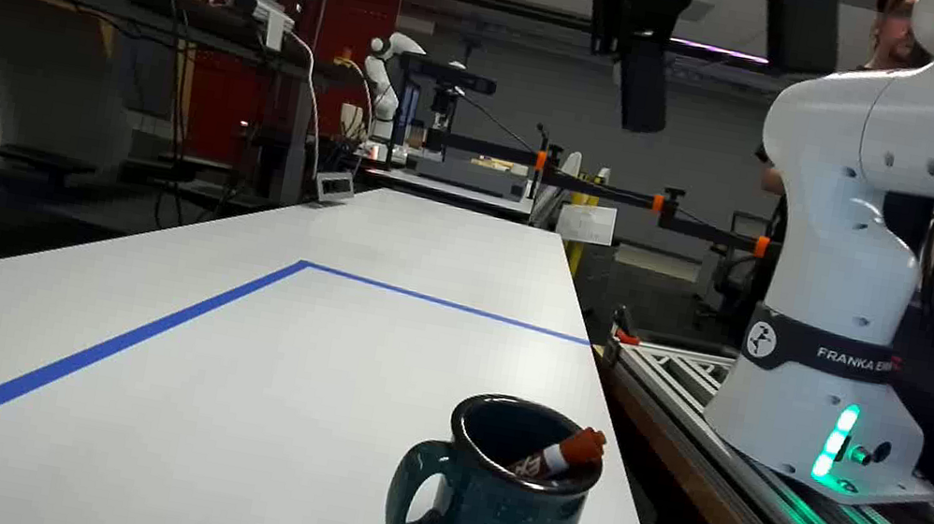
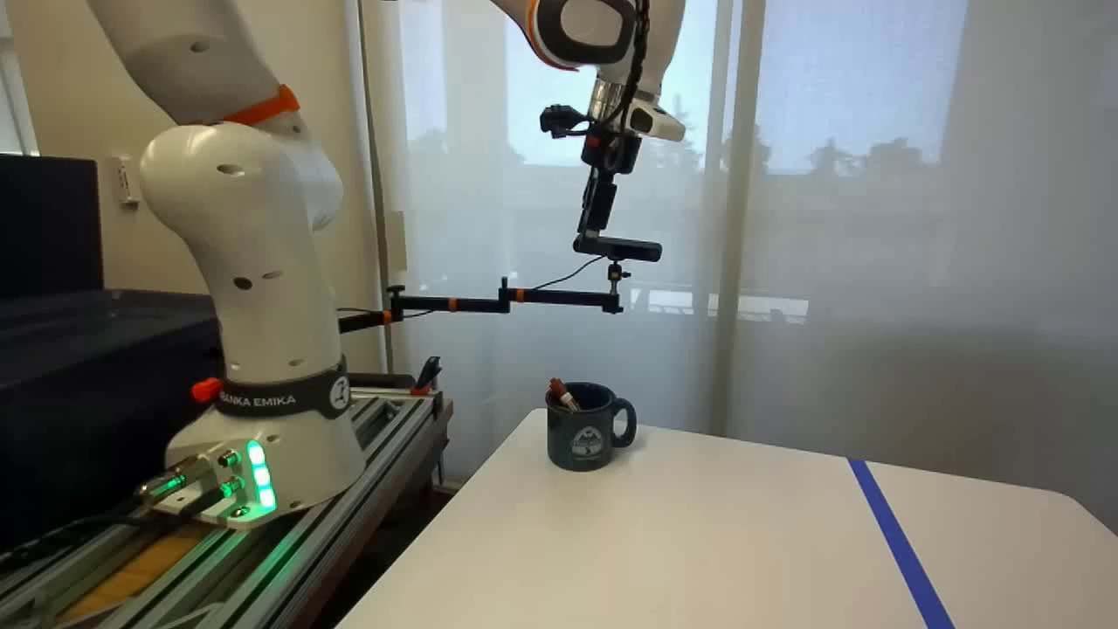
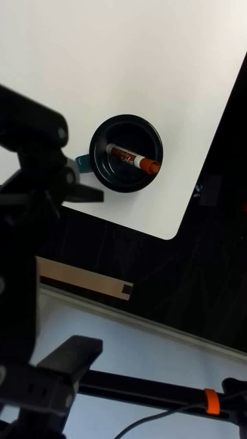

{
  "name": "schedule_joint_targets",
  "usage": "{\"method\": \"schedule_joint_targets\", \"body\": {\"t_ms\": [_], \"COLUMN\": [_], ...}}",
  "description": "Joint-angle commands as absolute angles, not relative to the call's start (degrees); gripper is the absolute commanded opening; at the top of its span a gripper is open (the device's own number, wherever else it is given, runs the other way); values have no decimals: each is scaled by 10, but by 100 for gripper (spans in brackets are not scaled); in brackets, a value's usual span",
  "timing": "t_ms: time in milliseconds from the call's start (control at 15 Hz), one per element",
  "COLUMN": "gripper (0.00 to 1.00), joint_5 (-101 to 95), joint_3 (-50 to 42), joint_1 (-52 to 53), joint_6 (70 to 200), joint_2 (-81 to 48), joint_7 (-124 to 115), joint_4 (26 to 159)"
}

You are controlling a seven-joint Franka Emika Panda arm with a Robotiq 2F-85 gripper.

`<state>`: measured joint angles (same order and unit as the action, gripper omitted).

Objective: Put the marker on the table

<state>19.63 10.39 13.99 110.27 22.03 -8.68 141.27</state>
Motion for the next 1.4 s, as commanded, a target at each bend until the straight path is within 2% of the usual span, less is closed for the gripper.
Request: {"method": "schedule_joint_targets", "body": {"t_ms": [0, 600, 1067, 1333], "gripper": [100, 100, 100, 100], "joint_5": [198, 198, 280, 344], "joint_3": [109, 109, 57, 39], "joint_1": [134, 134, 115, 109], "joint_6": [1100, 1100, 1160, 1146], "joint_2": [221, 221, 195, 166], "joint_7": [-85, -85, -20, 1], "joint_4": [1411, 1410, 1457, 1476]}}
